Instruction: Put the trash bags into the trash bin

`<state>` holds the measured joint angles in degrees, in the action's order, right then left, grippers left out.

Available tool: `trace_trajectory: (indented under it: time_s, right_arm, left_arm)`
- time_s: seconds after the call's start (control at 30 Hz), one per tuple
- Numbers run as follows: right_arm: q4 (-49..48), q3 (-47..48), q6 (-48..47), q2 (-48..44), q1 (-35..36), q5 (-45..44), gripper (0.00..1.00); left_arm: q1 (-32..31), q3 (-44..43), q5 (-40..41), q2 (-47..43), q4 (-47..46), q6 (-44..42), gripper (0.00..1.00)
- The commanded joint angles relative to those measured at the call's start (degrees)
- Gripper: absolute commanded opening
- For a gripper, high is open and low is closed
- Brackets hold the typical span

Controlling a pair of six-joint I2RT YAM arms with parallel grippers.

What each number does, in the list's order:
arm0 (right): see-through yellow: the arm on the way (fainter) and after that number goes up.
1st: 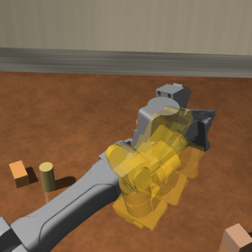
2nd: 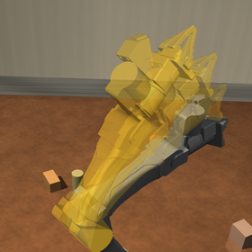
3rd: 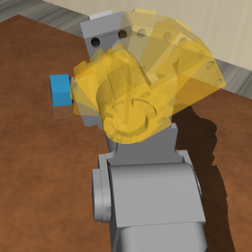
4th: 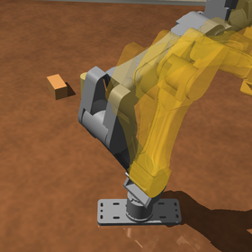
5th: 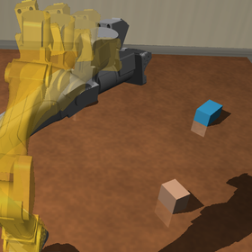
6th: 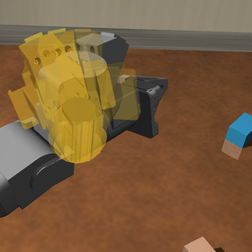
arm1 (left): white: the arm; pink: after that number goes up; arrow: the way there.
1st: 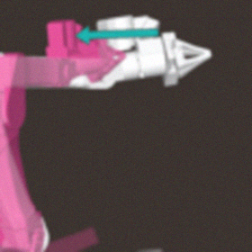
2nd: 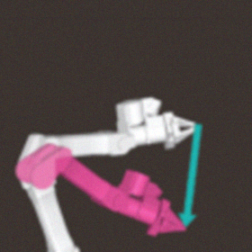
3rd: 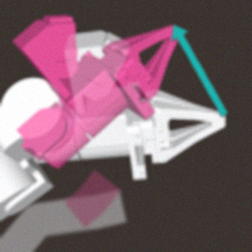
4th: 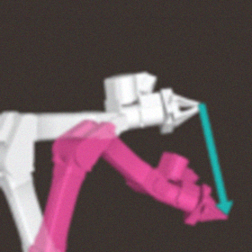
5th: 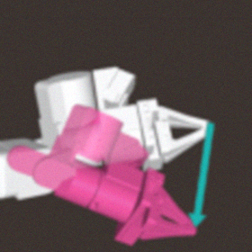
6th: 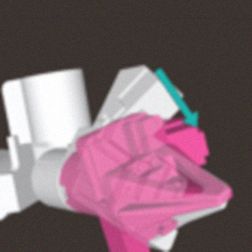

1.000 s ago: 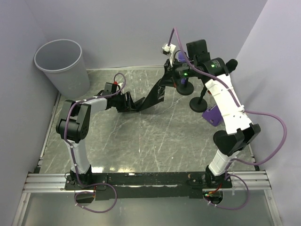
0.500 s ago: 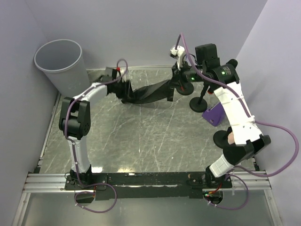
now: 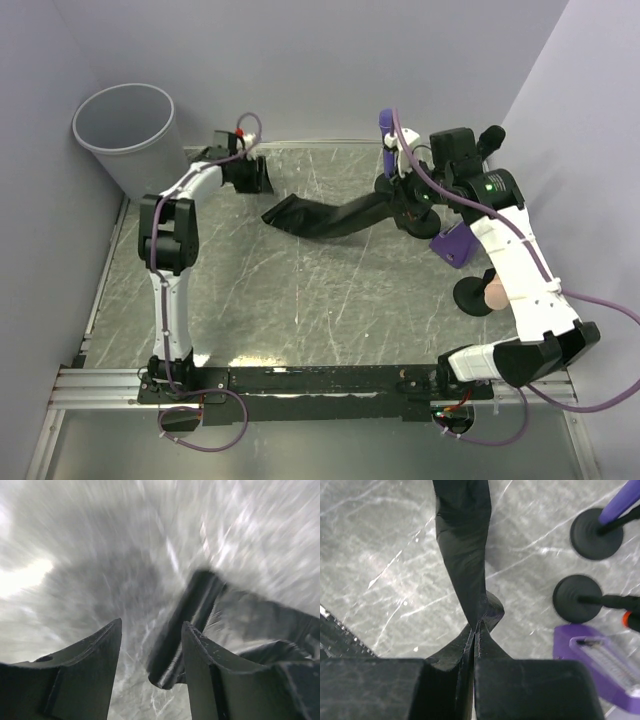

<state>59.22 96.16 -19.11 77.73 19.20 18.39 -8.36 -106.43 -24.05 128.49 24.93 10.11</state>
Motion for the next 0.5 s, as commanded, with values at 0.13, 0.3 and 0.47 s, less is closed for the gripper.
trace_trajectory:
  time_s: [0.13,0.3,0.47]
  right_arm:
    - [0.55,-6.85,1.62,-6.45,-0.13,-2.39,0.0]
    - [0.19,-11.25,2.5,-8.04,-0.13,-3.45,0.0]
    - [-0.42,-12.05,3.03,-7.6,-0.22,-4.06,0.0]
  left_arm:
    - [-4.47,4.46,-1.35,0.72,3.91,-4.66,0.57]
    - [-7.98,6.15,3.65,0.97,3.81,-6.85,0.58]
    - [-10.53,7.29,9.36,2.12,5.92,-6.95,0.56]
